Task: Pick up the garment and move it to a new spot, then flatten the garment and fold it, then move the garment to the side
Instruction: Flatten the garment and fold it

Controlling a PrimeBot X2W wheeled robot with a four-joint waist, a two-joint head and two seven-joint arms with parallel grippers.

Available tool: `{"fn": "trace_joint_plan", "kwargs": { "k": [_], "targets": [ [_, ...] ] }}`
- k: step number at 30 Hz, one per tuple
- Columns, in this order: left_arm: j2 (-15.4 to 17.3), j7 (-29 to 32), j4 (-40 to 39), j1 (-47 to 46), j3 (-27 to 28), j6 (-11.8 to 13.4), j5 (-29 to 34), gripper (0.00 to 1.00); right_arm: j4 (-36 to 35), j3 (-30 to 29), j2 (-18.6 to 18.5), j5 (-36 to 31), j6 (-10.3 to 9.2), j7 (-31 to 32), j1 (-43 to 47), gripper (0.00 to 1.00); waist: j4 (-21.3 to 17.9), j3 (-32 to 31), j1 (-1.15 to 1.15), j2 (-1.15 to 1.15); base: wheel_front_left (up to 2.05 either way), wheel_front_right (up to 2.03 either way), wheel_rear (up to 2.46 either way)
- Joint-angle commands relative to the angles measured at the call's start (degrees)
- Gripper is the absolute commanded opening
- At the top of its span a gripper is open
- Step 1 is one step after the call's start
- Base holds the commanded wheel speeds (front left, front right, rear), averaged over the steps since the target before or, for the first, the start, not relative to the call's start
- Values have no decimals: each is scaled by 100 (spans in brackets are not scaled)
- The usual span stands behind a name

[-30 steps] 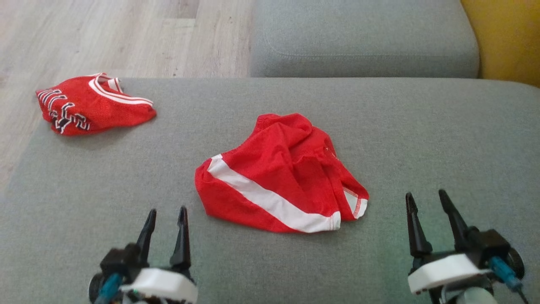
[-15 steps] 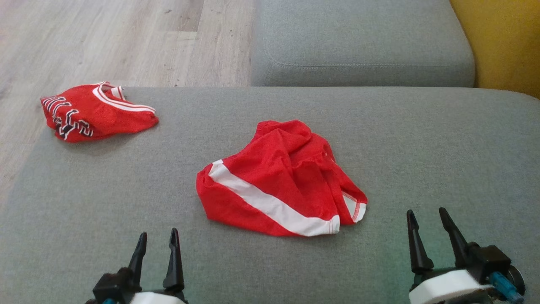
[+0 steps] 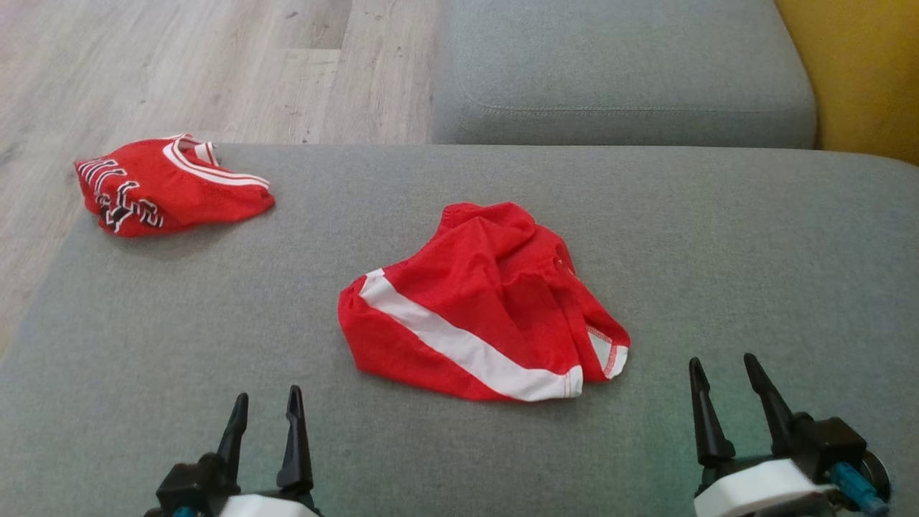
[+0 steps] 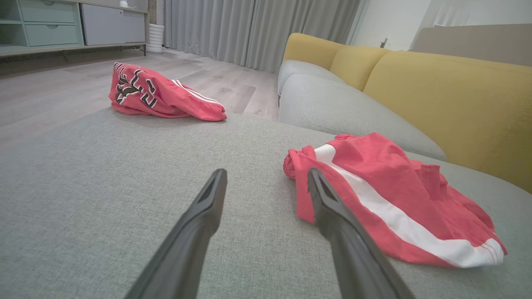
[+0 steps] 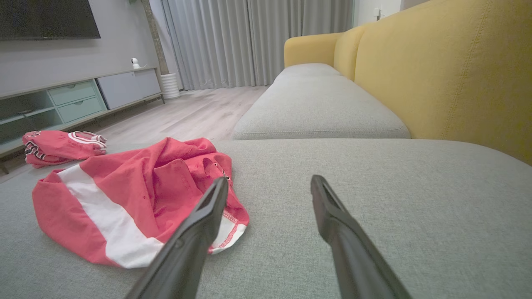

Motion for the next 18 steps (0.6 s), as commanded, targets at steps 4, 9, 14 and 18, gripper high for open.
{"fn": "trace_joint_plan", "kwargs": {
  "k": [4, 9, 14, 18],
  "targets": [
    [48, -11, -198, -223, 139, 12, -35, 100, -129, 172, -36, 67, 43, -69, -153, 100, 83, 47, 0, 0, 0, 0, 0],
    [37, -7, -210, -278, 96, 3, -24, 100, -7, 411, -36, 139, 43, -69, -193, 100, 263, 143, 0, 0, 0, 0, 0],
    [16, 22, -272, -353, 10, -2, 9, 100, 405, 908, -36, 153, 43, -40, -398, 100, 620, 327, 0, 0, 0, 0, 0],
    [5, 39, -290, -392, -34, 1, 16, 100, 952, 1113, -36, 275, 43, 26, -657, 100, 955, 461, 0, 0, 0, 0, 0]
  ]
}}
